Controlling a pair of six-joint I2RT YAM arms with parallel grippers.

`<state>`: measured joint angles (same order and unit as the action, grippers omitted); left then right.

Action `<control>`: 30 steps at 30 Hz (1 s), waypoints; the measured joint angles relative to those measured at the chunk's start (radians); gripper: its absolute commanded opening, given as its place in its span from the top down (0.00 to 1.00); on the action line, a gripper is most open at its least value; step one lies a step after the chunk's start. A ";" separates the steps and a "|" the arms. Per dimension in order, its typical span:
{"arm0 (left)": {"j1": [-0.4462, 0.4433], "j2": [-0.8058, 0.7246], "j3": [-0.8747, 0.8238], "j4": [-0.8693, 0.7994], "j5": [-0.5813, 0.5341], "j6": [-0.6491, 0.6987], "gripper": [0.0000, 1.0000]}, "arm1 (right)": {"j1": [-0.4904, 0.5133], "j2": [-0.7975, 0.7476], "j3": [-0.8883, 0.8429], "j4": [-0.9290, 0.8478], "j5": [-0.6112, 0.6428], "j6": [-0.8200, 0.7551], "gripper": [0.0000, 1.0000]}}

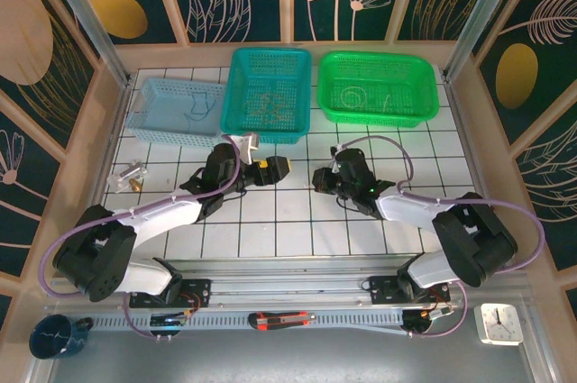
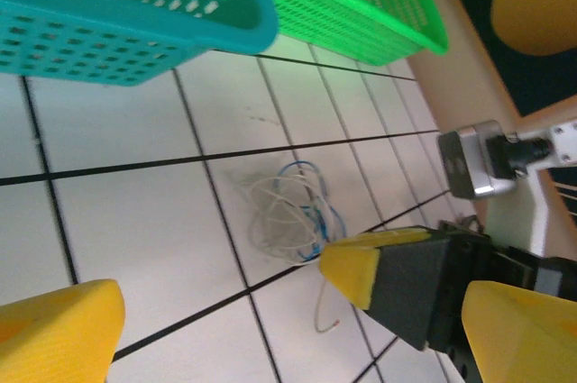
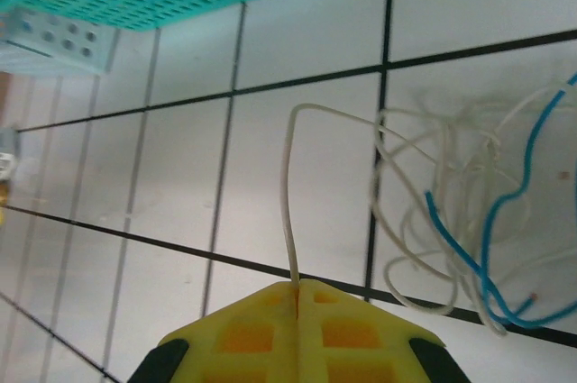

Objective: Untangle the cables

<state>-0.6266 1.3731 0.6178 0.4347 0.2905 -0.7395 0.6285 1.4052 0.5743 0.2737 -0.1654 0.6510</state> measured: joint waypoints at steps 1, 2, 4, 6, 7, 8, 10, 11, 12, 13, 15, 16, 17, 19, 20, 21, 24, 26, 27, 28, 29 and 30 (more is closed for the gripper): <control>0.000 0.000 -0.001 0.015 0.013 -0.006 0.10 | -0.003 -0.003 0.000 0.009 -0.011 0.013 1.00; 0.000 0.000 -0.003 0.034 0.026 -0.014 0.12 | -0.006 -0.005 0.000 0.021 -0.026 0.027 1.00; -0.004 0.002 -0.006 0.063 0.045 -0.025 0.15 | -0.008 -0.008 0.000 0.042 -0.048 0.055 1.00; -0.011 0.012 -0.009 0.097 0.058 -0.037 0.17 | -0.010 -0.011 0.000 0.065 -0.071 0.085 1.00; -0.017 0.019 -0.009 0.109 0.064 -0.041 0.18 | -0.011 -0.011 0.000 0.076 -0.079 0.097 1.00; -0.025 0.027 -0.009 0.121 0.069 -0.045 0.19 | -0.012 -0.011 0.000 0.091 -0.089 0.114 1.00; -0.042 0.045 -0.009 0.140 0.077 -0.053 0.22 | -0.014 -0.011 0.000 0.113 -0.106 0.140 1.00; -0.049 0.054 -0.009 0.149 0.079 -0.056 0.24 | -0.014 -0.011 0.000 0.127 -0.114 0.152 1.00; -0.055 0.063 -0.009 0.156 0.081 -0.058 0.25 | -0.016 -0.011 0.000 0.141 -0.122 0.164 1.00; -0.060 0.069 -0.009 0.161 0.085 -0.062 0.27 | -0.018 -0.011 0.000 0.150 -0.129 0.174 1.00; -0.067 0.084 -0.009 0.171 0.092 -0.067 0.30 | -0.022 -0.011 0.000 0.170 -0.144 0.195 1.00; -0.068 0.089 -0.009 0.175 0.093 -0.070 0.32 | -0.025 -0.011 0.000 0.178 -0.151 0.202 1.00; -0.068 0.095 -0.009 0.178 0.095 -0.073 0.34 | -0.028 -0.011 0.000 0.190 -0.158 0.213 1.00; -0.068 0.102 -0.009 0.187 0.095 -0.077 0.38 | -0.034 -0.011 0.000 0.210 -0.174 0.229 1.00; -0.068 0.103 -0.009 0.191 0.095 -0.078 0.39 | -0.036 -0.011 0.000 0.220 -0.181 0.237 1.00; -0.069 0.105 -0.009 0.195 0.095 -0.077 0.41 | -0.037 -0.011 -0.001 0.229 -0.187 0.246 1.00; -0.071 0.109 -0.009 0.206 0.095 -0.077 0.45 | -0.038 -0.011 -0.001 0.248 -0.204 0.257 1.00; -0.072 0.111 -0.009 0.207 0.095 -0.077 0.49 | -0.038 -0.011 -0.001 0.258 -0.208 0.265 1.00; -0.072 0.114 -0.009 0.209 0.095 -0.078 0.51 | -0.038 -0.011 -0.001 0.262 -0.209 0.269 1.00; -0.073 0.115 -0.009 0.209 0.095 -0.079 0.53 | -0.038 -0.011 -0.001 0.264 -0.211 0.272 1.00; -0.073 0.117 -0.008 0.210 0.095 -0.078 0.55 | -0.038 -0.011 -0.001 0.266 -0.212 0.273 1.00; -0.073 0.118 -0.008 0.211 0.095 -0.078 0.57 | -0.038 -0.011 -0.001 0.268 -0.215 0.273 1.00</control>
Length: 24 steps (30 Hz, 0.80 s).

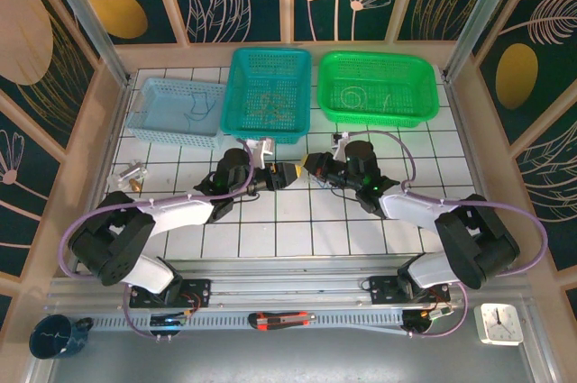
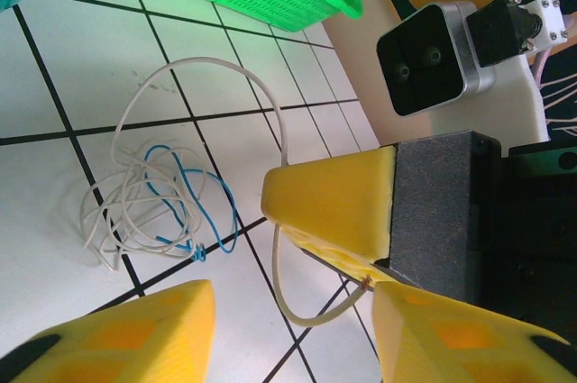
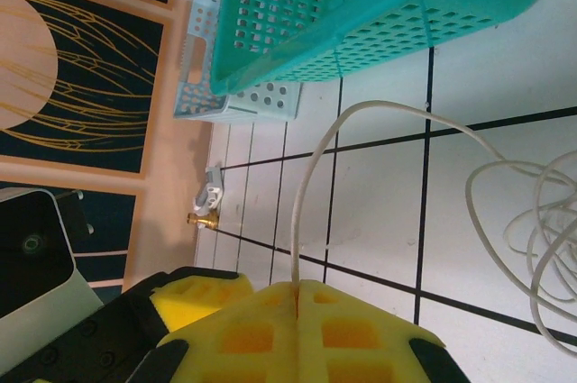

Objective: Untangle the cables

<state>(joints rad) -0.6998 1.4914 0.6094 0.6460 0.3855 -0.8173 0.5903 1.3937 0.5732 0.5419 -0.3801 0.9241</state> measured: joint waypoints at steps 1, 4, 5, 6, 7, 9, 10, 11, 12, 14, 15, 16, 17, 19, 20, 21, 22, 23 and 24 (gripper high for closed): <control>0.000 0.002 0.000 0.001 0.000 -0.001 0.59 | 0.000 0.000 0.000 0.001 -0.003 0.001 1.00; 0.000 0.004 0.000 0.002 0.000 -0.003 0.66 | 0.000 0.000 -0.002 0.003 -0.012 0.003 1.00; 0.000 0.005 0.000 0.002 0.000 -0.003 0.69 | 0.000 0.000 -0.004 0.004 -0.014 0.003 1.00; 0.000 0.006 0.000 0.002 -0.001 -0.004 0.71 | 0.000 0.000 -0.007 0.005 -0.015 0.003 1.00; 0.000 0.006 0.000 0.002 -0.001 -0.005 0.74 | 0.000 0.000 -0.010 0.005 -0.015 0.003 1.00; 0.000 0.006 0.000 0.004 -0.002 -0.006 0.80 | 0.000 0.000 -0.014 0.005 -0.015 0.003 1.00; 0.000 0.006 0.000 0.005 -0.002 -0.007 0.83 | 0.000 0.000 -0.015 0.006 -0.015 0.003 1.00; 0.000 0.006 0.001 0.006 -0.003 -0.007 0.84 | 0.000 0.000 -0.015 0.006 -0.015 0.003 1.00; 0.000 0.006 0.002 0.008 -0.003 -0.007 0.87 | 0.000 0.000 -0.016 0.008 -0.016 0.003 1.00; 0.000 0.006 0.005 0.008 -0.004 -0.009 0.95 | 0.000 -0.005 -0.021 0.009 -0.019 0.005 1.00; 0.000 0.006 0.006 0.009 -0.004 -0.011 0.99 | 0.000 -0.009 -0.024 0.010 -0.020 0.007 1.00; 0.000 0.006 0.007 0.009 -0.004 -0.011 1.00 | 0.000 -0.012 -0.026 0.010 -0.022 0.007 1.00; 0.000 0.006 0.008 0.010 -0.003 -0.006 1.00 | 0.000 -0.015 -0.027 0.010 -0.022 0.008 0.98; 0.000 0.006 0.010 0.010 -0.003 -0.007 1.00 | 0.000 -0.019 -0.028 0.010 -0.022 0.011 0.86; 0.000 0.006 0.012 0.009 -0.003 -0.007 1.00 | 0.000 -0.023 -0.029 0.008 -0.022 0.011 0.80; 0.000 0.005 0.016 0.008 -0.004 -0.007 1.00 | -0.001 -0.029 -0.031 0.007 -0.021 0.010 0.75; 0.000 0.005 0.021 0.005 -0.004 -0.007 1.00 | -0.002 -0.037 -0.031 0.004 -0.019 0.005 0.71; 0.000 0.002 0.027 0.000 -0.003 -0.006 1.00 | -0.002 -0.049 -0.031 -0.002 -0.014 -0.002 0.69; 0.000 -0.002 0.034 -0.005 -0.003 -0.006 1.00 | -0.003 -0.060 -0.032 -0.008 -0.010 -0.008 0.66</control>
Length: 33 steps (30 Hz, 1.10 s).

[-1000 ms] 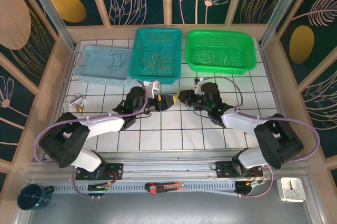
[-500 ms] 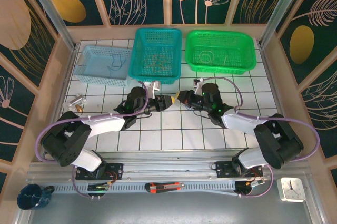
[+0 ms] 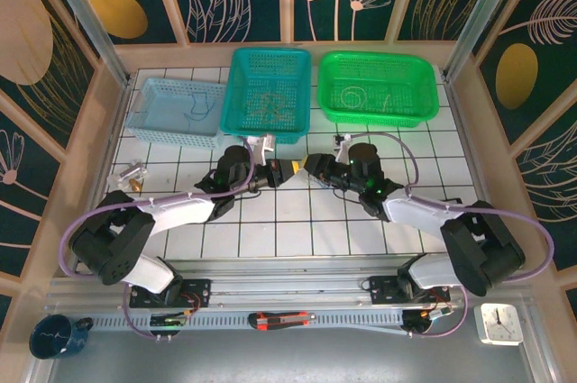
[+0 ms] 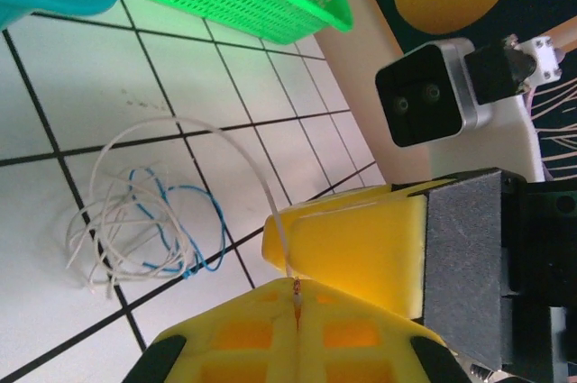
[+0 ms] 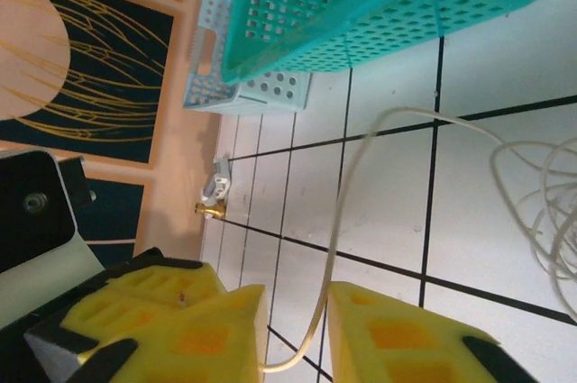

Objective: Untangle the cables

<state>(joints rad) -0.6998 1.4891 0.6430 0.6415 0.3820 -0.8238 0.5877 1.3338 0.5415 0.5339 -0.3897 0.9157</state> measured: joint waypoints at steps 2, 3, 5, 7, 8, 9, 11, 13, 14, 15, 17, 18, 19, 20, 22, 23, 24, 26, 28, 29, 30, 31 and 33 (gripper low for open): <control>0.000 -0.018 0.021 -0.019 0.000 0.003 1.00 | -0.003 -0.036 -0.001 -0.025 0.027 -0.019 0.60; 0.000 -0.026 0.032 -0.026 0.000 0.004 1.00 | -0.004 -0.053 -0.001 -0.037 0.040 -0.031 0.58; 0.000 -0.047 0.059 -0.040 0.002 0.004 1.00 | -0.007 -0.091 -0.002 -0.063 0.082 -0.062 0.52; 0.000 -0.063 0.086 -0.050 0.004 0.004 1.00 | -0.008 -0.122 -0.006 -0.084 0.126 -0.098 0.49; 0.000 -0.070 0.101 -0.055 0.005 0.003 1.00 | -0.008 -0.134 -0.011 -0.090 0.148 -0.123 0.49; 0.000 -0.074 0.111 -0.057 0.006 0.003 1.00 | -0.008 -0.141 -0.015 -0.091 0.166 -0.143 0.48; 0.000 -0.081 0.130 -0.063 0.011 -0.001 1.00 | -0.008 -0.151 -0.030 -0.089 0.209 -0.198 0.47; 0.000 -0.085 0.144 -0.067 0.018 -0.011 1.00 | -0.005 -0.154 -0.058 -0.073 0.245 -0.248 0.47; 0.000 -0.086 0.150 -0.071 0.023 -0.018 1.00 | -0.004 -0.154 -0.074 -0.060 0.258 -0.269 0.47; 0.000 -0.087 0.155 -0.072 0.028 -0.024 1.00 | -0.003 -0.154 -0.090 -0.050 0.266 -0.288 0.46; 0.000 -0.089 0.169 -0.079 0.035 -0.037 1.00 | 0.003 -0.150 -0.116 -0.020 0.280 -0.319 0.46; 0.000 -0.090 0.175 -0.080 0.038 -0.043 1.00 | 0.010 -0.144 -0.121 -0.004 0.286 -0.334 0.46; 0.000 -0.092 0.182 -0.082 0.041 -0.048 1.00 | 0.019 -0.134 -0.121 0.016 0.290 -0.347 0.46; 0.000 -0.095 0.188 -0.085 0.043 -0.055 1.00 | 0.033 -0.119 -0.121 0.040 0.294 -0.362 0.46; 0.000 -0.100 0.200 -0.086 0.050 -0.063 1.00 | 0.058 -0.088 -0.116 0.073 0.300 -0.385 0.46; 0.000 -0.101 0.206 -0.086 0.054 -0.067 1.00 | 0.072 -0.068 -0.110 0.085 0.304 -0.396 0.46; 0.000 -0.102 0.211 -0.087 0.056 -0.070 1.00 | 0.083 -0.048 -0.103 0.096 0.309 -0.406 0.46; 0.000 -0.106 0.219 -0.090 0.056 -0.074 1.00 | 0.100 -0.007 -0.087 0.119 0.319 -0.419 0.45; 0.000 -0.109 0.223 -0.093 0.057 -0.080 1.00 | 0.109 0.026 -0.072 0.140 0.330 -0.425 0.46; 0.000 -0.110 0.224 -0.093 0.058 -0.083 1.00 | 0.111 0.040 -0.066 0.149 0.338 -0.425 0.46; 0.000 -0.111 0.226 -0.093 0.060 -0.085 1.00 | 0.113 0.058 -0.058 0.161 0.347 -0.426 0.46; 0.000 -0.111 0.228 -0.096 0.060 -0.088 1.00 | 0.113 0.072 -0.051 0.175 0.359 -0.425 0.45; 0.000 -0.111 0.231 -0.100 0.060 -0.091 1.00 | 0.113 0.092 -0.039 0.194 0.378 -0.424 0.46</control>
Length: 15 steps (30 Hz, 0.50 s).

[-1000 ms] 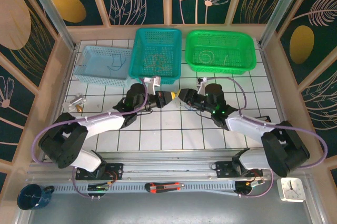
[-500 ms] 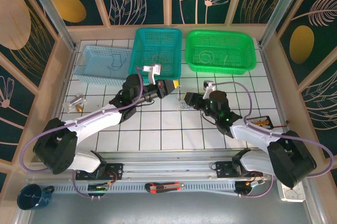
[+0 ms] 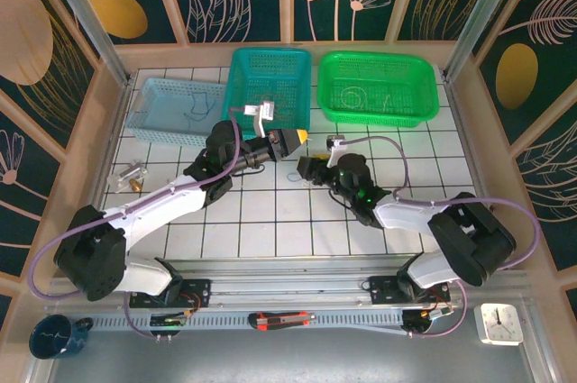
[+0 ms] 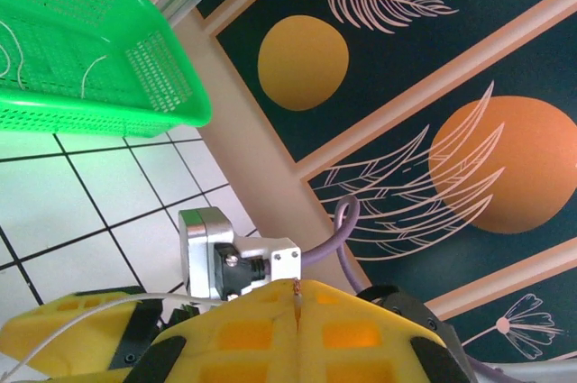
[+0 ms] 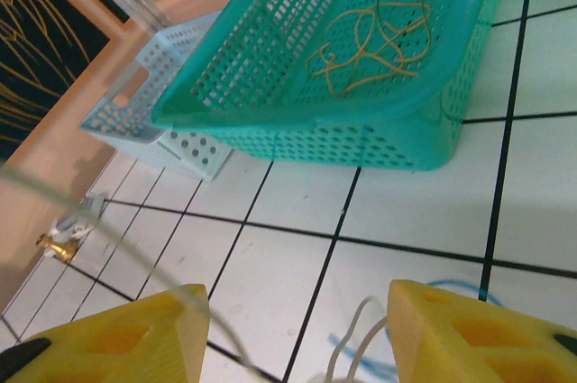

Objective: Untangle the cables

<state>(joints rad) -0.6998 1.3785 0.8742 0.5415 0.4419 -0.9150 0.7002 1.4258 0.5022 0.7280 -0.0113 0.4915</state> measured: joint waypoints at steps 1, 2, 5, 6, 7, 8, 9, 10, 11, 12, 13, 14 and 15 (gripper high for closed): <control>0.000 0.000 0.003 -0.002 0.000 -0.002 1.00 | 0.000 0.011 0.008 0.008 0.009 0.000 0.45; 0.000 -0.002 0.005 -0.004 0.000 -0.005 1.00 | 0.000 0.023 0.019 0.011 0.016 0.000 0.46; 0.000 -0.011 0.009 -0.008 0.001 -0.011 1.00 | 0.000 0.063 0.054 0.029 0.028 0.000 0.48; 0.000 -0.014 0.013 -0.008 0.002 -0.014 1.00 | 0.000 0.076 0.064 0.035 0.031 0.000 0.50; 0.000 -0.017 0.018 -0.011 0.004 -0.016 1.00 | 0.000 0.088 0.072 0.040 0.033 0.000 0.52; 0.000 -0.019 0.026 -0.013 0.005 -0.019 1.00 | 0.000 0.101 0.078 0.047 0.034 0.003 0.55; 0.000 -0.021 0.033 -0.014 0.006 -0.023 1.00 | 0.000 0.111 0.079 0.053 0.035 0.004 0.57; 0.000 -0.023 0.041 -0.014 0.007 -0.026 1.00 | 0.000 0.125 0.080 0.056 0.037 0.006 0.60; 0.000 -0.024 0.050 -0.014 0.008 -0.031 1.00 | 0.000 0.138 0.080 0.060 0.038 0.009 0.63; 0.000 -0.027 0.056 -0.014 0.012 -0.035 1.00 | 0.000 0.150 0.080 0.063 0.040 0.013 0.65; 0.000 -0.030 0.064 -0.015 0.015 -0.041 1.00 | 0.000 0.164 0.079 0.066 0.040 0.014 0.66; 0.000 -0.032 0.078 -0.017 0.021 -0.048 1.00 | 0.000 0.177 0.077 0.072 0.040 0.019 0.67; 0.000 -0.032 0.094 -0.021 0.023 -0.054 1.00 | 0.000 0.188 0.072 0.080 0.041 0.022 0.67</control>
<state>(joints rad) -0.6998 1.3464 0.9680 0.5209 0.4648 -0.9688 0.7006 1.6135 0.5743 0.8078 0.0296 0.5133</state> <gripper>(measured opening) 0.043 0.336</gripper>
